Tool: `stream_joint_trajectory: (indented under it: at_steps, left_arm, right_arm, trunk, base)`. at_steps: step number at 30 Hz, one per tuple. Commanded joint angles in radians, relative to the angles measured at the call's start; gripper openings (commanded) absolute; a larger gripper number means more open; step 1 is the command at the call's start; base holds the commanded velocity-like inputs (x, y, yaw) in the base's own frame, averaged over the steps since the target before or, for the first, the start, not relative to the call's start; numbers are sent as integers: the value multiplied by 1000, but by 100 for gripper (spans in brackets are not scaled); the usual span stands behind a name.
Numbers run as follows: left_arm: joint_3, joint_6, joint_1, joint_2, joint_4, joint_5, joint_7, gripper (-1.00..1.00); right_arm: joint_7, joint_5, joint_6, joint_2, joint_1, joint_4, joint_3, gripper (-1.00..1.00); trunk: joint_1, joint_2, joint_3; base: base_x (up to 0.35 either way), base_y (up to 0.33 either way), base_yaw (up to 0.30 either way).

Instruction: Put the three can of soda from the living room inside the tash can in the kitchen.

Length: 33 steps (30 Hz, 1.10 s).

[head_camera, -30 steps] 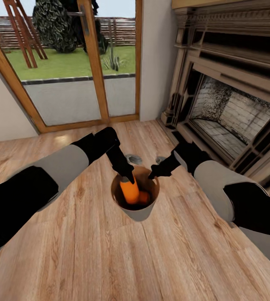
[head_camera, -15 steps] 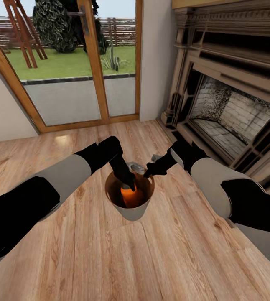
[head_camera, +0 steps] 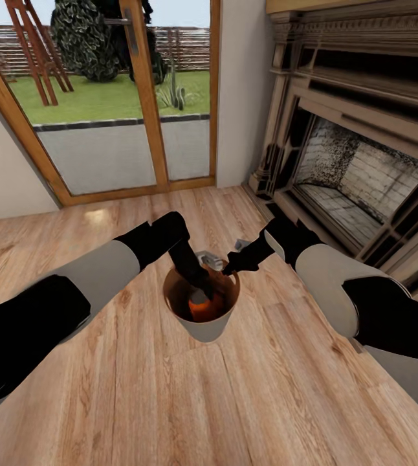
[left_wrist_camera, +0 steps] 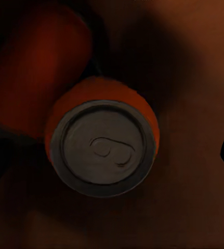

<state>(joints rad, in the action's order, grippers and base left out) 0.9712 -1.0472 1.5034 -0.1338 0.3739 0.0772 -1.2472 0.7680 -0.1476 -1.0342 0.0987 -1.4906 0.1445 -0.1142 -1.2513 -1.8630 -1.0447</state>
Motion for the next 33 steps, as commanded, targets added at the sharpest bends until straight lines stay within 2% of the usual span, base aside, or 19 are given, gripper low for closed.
stream_joint_trajectory:
  at_steps: [1, 4, 6, 7, 8, 10, 11, 12, 13, 14, 17, 19, 21, 22, 24, 25, 27, 28, 33]
  left_arm:
    - [-1, 0, 0, 1, 0, 0, 0, 100]
    - [-8, 0, 0, 12, 8, -4, -6, 100]
    - [-29, 0, 0, 39, 34, -6, -11, 100]
    - [-271, 0, -3, 301, 268, -9, -47, 100]
    - [-339, 0, -14, 384, 345, -9, -56, 100]
    - [-412, 0, -35, 458, 429, -9, -59, 100]
    - [-503, 0, -67, 520, 512, -8, -60, 100]
    - [-685, 0, -132, 577, 632, -4, -55, 100]
    - [-752, 0, -156, 589, 673, -3, -51, 100]
    - [-941, 0, -238, 611, 785, 0, -42, 100]
    - [-1088, 0, -326, 622, 853, 0, -36, 100]
    - [-1241, 0, -431, 625, 893, 3, -3, 100]
    - [-1295, 11, -494, 616, 907, 4, 42, 100]
    - [-1332, 52, -569, 597, 917, 4, 107, 100]
    - [-1355, 115, -650, 565, 922, 4, 190, 100]
    - [-1370, 194, -728, 524, 922, 5, 287, 100]
    - [-1380, 282, -799, 480, 914, 8, 390, 100]
    - [-1385, 375, -864, 439, 892, 10, 491, 100]
    - [-1390, 648, -996, 355, 735, 11, 759, 100]
  right_arm:
    - [4, 37, -13, 0, 0, 0, 25, -100]
    - [4, 37, -13, -5, 0, 0, 28, -100]
    - [4, 37, -13, -8, 0, 0, 29, -100]
    - [5, 37, -13, -13, 2, 0, 29, -100]
    - [6, 37, -13, -14, 3, 0, 29, -100]
    - [6, 37, -13, -14, 4, 0, 29, -100]
    - [6, 37, -13, -15, 5, 0, 29, -100]
    - [6, 37, -13, -17, 7, 1, 28, -100]
    - [6, 37, -13, -19, 7, 1, 28, -100]
    - [6, 37, -13, -24, 8, 1, 28, -100]
    - [6, 36, -13, -27, 9, 2, 27, -100]
    - [6, 36, -13, -31, 10, 2, 27, -100]
    - [7, 35, -13, -31, 11, 3, 27, -100]
    - [7, 35, -13, -32, 12, 3, 27, -100]
    - [7, 34, -13, -32, 13, 3, 26, -100]
    - [6, 33, -13, -32, 14, 3, 26, -100]
    - [6, 32, -13, -33, 19, 3, 26, -100]
    - [5, 30, -13, -33, 28, 4, 25, -100]
    - [5, 26, -13, -54, 86, 10, 24, -100]
  trunk:
    - [0, 0, 0]
    - [0, 0, 0]
    - [0, 0, 0]
    - [0, 0, 0]
    - [0, 0, 0]
    - [0, 0, 0]
    - [0, 0, 0]
    - [0, 0, 0]
    - [0, 0, 0]
    - [0, 0, 0]
    - [0, 0, 0]
    - [0, 0, 0]
    - [0, 0, 0]
    - [0, 0, 0]
    - [0, 0, 0]
    - [0, 0, 0]
    - [0, 0, 0]
    - [0, 0, 0]
    - [0, 0, 0]
  base:
    - [0, 0, 0]
    - [0, 0, 0]
    - [0, 0, 0]
    - [0, 0, 0]
    - [0, 0, 0]
    - [0, 0, 0]
    - [0, 0, 0]
    - [0, 0, 0]
    - [0, 0, 0]
    - [0, 0, 0]
    - [0, 0, 0]
    - [0, 0, 0]
    - [0, 0, 0]
    - [0, 0, 0]
    - [0, 0, 0]
    - [0, 0, 0]
    - [0, 0, 0]
    - [0, 0, 0]
    - [0, 0, 0]
